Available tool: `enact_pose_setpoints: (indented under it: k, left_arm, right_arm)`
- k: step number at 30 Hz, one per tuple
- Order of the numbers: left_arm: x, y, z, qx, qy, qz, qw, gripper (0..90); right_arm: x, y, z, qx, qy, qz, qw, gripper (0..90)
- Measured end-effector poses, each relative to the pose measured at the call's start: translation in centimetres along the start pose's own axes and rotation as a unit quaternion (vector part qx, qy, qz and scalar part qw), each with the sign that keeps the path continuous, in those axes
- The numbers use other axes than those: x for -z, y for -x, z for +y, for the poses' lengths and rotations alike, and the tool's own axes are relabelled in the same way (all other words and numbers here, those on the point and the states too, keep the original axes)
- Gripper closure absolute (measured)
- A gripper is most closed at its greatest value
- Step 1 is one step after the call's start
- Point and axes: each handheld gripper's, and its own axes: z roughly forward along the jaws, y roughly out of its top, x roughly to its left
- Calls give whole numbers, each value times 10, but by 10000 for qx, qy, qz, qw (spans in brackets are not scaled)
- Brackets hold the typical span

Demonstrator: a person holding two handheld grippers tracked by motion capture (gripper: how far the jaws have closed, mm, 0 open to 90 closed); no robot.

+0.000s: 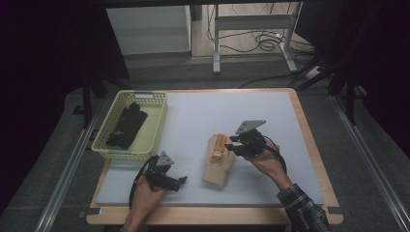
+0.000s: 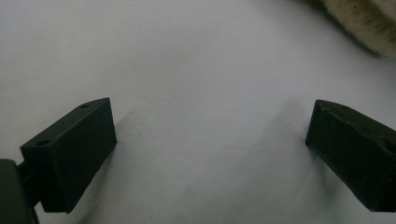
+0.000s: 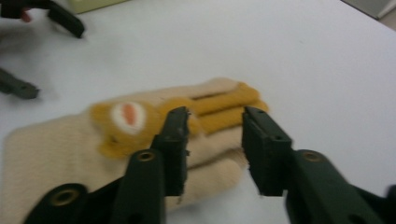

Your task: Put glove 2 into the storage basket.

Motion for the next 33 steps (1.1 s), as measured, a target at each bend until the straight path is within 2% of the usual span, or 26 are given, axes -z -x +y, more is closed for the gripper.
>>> enact_pose_setpoints:
  k: [2, 5, 11, 13, 14, 15, 16, 18, 20, 23, 26, 28, 30, 31, 33]
  left_arm:
    - [0, 0, 0, 2, 2, 0, 10000, 17]
    - [0, 0, 0, -1, 2, -1, 10000, 17]
    - [0, 0, 0, 7, 8, 3, 10000, 17]
    - [0, 0, 0, -5, -2, 2, 10000, 17]
    - [0, 0, 0, -5, -2, 2, 10000, 17]
    - [0, 0, 0, -5, -1, 3, 10000, 17]
    - [0, 0, 0, -7, -2, 4, 10000, 17]
    - [0, 0, 0, -8, -2, 3, 10000, 18]
    - [0, 0, 0, -7, -3, 2, 10000, 18]
    - [0, 0, 0, -6, -3, 1, 10000, 17]
    - [0, 0, 0, -6, -5, 1, 10000, 17]
    - [0, 0, 0, -6, -6, 1, 10000, 18]
    - [0, 0, 0, -21, -18, 0, 10000, 17]
    - [0, 0, 0, -30, -25, 4, 10000, 17]
    - [0, 0, 0, -20, -16, 1, 10000, 17]
  right_arm:
    - [-4, 4, -4, -206, -6, -32, 9998, 655]
    - [-14, 4, -6, -298, -27, -46, 9995, 651]
    - [-38, 4, -2, -589, -7, -156, 9981, 563]
    - [-46, 6, -1, -709, -66, -209, 9972, 552]
    - [-53, 6, -1, -735, -212, -296, 9966, 557]
    - [-60, 6, -2, -732, -306, -337, 9963, 578]
    - [-66, 6, -4, -723, -416, -335, 9960, 635]
    - [-71, 5, -6, -790, -378, -228, 9959, 796]
    - [-72, 1, -5, -693, -366, -280, 9965, 847]
    - [-66, -7, 0, -425, -279, -423, 9978, 854]
    - [-58, -8, 9, -377, -18, -380, 9986, 854]
    - [-56, -9, 15, -368, 63, -327, 9988, 853]
    - [-59, -8, 18, -361, 19, -275, 9990, 836]
    - [-63, -7, 18, -364, -101, -281, 9989, 810]
    - [-67, -5, 15, -392, -174, -388, 9983, 730]
